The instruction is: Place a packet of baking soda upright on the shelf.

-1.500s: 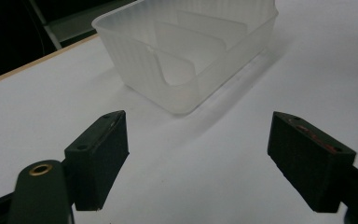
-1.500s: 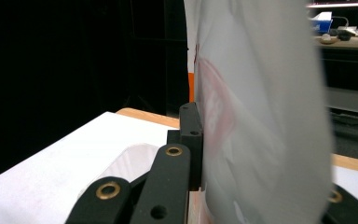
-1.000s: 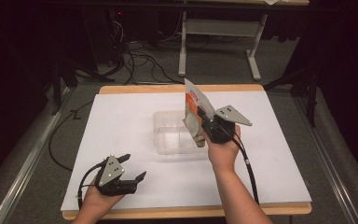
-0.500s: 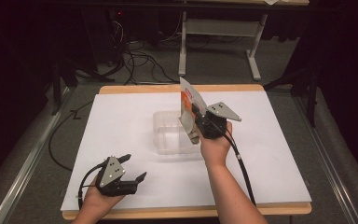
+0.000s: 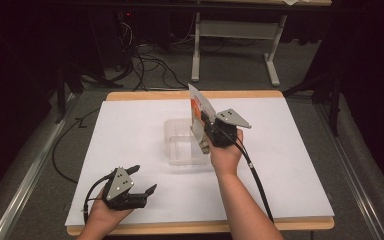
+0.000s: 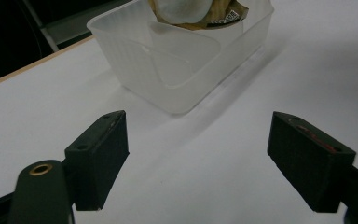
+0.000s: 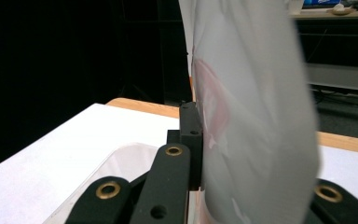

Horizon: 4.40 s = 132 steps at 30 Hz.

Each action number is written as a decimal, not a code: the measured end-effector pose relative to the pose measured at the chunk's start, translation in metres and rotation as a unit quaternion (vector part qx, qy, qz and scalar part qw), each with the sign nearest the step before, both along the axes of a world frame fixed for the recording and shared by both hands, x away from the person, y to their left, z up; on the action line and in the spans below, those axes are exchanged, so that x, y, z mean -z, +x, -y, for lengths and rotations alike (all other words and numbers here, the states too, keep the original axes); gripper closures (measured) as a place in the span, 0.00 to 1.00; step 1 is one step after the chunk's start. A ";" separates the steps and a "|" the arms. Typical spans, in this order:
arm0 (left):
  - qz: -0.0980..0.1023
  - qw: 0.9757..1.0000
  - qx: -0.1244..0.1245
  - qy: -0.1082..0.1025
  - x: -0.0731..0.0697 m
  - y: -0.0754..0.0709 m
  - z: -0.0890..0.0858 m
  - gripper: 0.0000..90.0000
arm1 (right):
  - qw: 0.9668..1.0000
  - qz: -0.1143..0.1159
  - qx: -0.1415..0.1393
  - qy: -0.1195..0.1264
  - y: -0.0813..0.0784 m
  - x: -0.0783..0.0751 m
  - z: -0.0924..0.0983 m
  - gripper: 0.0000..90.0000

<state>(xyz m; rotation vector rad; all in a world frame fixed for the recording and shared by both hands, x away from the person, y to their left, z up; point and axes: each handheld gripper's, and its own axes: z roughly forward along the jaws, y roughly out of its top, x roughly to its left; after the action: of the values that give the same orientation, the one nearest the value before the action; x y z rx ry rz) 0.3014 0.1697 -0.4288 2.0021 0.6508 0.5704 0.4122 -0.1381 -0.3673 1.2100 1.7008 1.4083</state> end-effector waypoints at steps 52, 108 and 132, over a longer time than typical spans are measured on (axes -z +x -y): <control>0.002 1.000 0.000 0.003 0.000 0.000 0.000 0.23 | 0.999 -0.025 -0.027 -0.001 -0.005 0.041 -0.008 1.00; 0.001 1.000 0.000 0.005 0.002 0.001 0.002 0.23 | 0.997 -0.044 -0.044 -0.039 -0.019 0.038 -0.001 0.42; -0.006 1.000 -0.013 -0.003 0.001 0.005 -0.007 0.23 | 0.994 -0.049 -0.076 -0.065 -0.081 0.042 0.035 0.40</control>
<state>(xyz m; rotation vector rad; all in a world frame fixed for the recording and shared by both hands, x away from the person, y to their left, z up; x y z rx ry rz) 0.3067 0.1764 -0.4297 1.9964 0.6870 0.5716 0.3314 -0.1727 -0.4090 1.1133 1.9559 1.3206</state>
